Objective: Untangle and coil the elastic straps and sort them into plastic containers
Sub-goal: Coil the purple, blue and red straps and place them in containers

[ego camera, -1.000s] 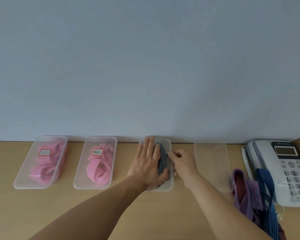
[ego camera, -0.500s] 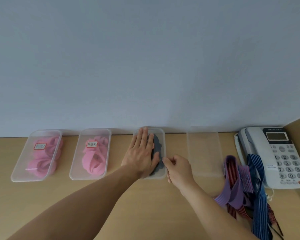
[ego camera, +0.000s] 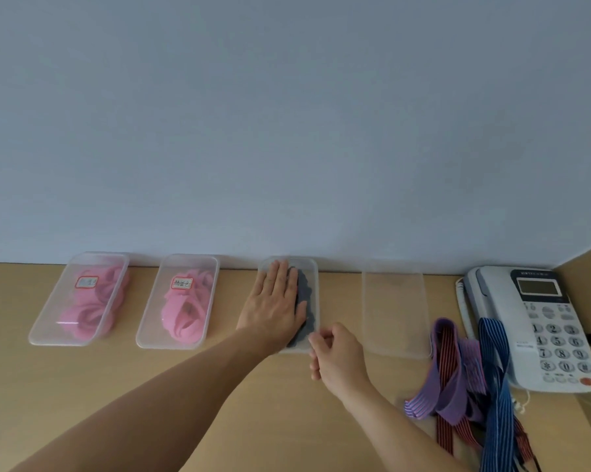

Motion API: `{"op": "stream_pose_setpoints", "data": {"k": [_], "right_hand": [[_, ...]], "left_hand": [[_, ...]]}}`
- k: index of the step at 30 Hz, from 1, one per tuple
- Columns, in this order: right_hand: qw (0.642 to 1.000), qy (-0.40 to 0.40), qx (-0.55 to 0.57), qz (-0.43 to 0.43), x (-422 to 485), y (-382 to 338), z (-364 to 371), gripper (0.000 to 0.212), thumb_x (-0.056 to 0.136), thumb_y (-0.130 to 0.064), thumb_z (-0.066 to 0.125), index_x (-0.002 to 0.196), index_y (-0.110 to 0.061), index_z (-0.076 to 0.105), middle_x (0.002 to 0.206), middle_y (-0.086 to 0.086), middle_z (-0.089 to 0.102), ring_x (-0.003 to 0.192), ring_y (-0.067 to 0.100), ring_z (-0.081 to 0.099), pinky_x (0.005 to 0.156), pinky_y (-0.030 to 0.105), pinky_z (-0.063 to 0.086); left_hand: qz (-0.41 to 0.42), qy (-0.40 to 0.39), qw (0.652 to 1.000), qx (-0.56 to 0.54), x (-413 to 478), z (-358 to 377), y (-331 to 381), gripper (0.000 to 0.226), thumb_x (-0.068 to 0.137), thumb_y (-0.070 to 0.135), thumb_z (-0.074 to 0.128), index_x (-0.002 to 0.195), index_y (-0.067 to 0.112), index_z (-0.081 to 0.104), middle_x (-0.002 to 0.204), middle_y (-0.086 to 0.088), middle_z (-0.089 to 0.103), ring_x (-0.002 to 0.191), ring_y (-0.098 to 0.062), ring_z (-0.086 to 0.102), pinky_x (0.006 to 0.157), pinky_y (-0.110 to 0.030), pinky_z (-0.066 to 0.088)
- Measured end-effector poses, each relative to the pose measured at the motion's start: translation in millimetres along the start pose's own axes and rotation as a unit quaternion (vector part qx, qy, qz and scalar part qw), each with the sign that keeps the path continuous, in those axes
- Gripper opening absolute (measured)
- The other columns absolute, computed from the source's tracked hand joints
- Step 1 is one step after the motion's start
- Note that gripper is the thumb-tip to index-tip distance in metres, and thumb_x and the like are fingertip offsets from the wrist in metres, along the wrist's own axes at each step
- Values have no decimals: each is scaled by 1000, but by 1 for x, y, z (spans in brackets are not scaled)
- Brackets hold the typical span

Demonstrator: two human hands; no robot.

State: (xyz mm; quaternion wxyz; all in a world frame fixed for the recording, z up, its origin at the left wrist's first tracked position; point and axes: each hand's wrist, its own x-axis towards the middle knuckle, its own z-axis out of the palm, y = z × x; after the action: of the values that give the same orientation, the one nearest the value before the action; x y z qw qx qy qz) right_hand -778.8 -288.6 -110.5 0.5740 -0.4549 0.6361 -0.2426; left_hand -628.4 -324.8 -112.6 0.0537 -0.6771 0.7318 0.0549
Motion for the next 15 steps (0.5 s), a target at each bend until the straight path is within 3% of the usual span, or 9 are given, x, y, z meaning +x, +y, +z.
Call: {"op": "stream_pose_setpoints", "data": {"k": [4,10,15], "right_hand": [[1000,-15,11,-7,1,-7,5,11,97,-16,55,90,-7,57,66,6,61,41,11,53,41,28,46],[1000,-15,16,-19,-3,-4,10,14,99,-20,54,91,-8,56,65,5,61,40,11,52,40,25,43],[999,-34,1,-4,-1,-6,4,13,98,-23,55,93,-11,57,69,5,62,41,9,51,41,25,43]], "left_hand": [[-48,-2,998,-39,-6,7,4,63,101,41,4,152,9,-15,163,-11,-18,149,-24,-20,117,-37,-16],[-27,24,998,-61,-10,12,-6,71,93,50,-4,156,16,-8,164,-3,-14,149,-16,-19,117,-31,-18],[-34,-11,997,-65,-9,8,-5,64,101,45,6,156,15,-9,165,-4,-13,150,-16,-18,119,-33,-14]]}}
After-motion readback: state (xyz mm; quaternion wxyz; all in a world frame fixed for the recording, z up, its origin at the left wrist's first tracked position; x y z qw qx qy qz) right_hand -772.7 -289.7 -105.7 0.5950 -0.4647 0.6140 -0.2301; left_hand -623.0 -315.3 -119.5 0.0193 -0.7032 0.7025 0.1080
